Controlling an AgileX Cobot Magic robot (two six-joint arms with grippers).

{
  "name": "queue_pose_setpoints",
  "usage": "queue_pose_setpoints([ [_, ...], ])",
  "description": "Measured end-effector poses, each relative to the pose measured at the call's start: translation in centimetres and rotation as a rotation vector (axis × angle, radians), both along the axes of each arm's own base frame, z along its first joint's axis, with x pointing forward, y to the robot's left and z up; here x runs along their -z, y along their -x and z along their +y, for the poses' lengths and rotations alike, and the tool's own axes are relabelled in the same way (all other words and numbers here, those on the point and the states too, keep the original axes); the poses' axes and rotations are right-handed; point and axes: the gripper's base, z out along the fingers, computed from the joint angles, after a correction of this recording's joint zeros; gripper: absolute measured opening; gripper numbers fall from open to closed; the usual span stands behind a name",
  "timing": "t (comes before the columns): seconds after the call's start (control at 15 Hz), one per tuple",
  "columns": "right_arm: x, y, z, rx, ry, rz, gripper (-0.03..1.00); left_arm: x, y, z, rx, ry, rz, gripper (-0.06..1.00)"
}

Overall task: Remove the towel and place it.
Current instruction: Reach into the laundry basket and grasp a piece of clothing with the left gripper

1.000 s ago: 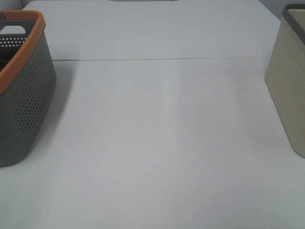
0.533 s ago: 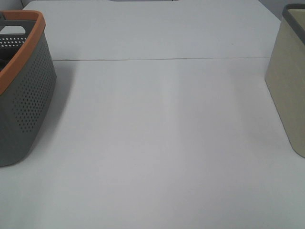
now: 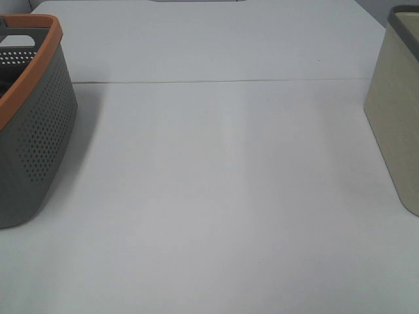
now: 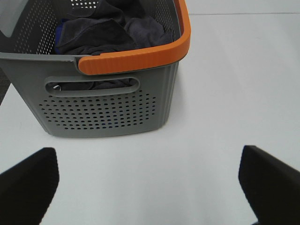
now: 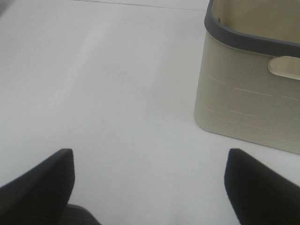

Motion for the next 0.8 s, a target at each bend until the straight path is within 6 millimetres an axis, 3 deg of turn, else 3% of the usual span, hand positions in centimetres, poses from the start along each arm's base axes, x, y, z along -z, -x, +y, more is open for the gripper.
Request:
queue_pose_setpoints([
  [0.8, 0.00, 0.00, 0.00, 0.000, 0.000, 0.000, 0.77, 0.00, 0.00, 0.00, 0.000, 0.000, 0.000, 0.98],
])
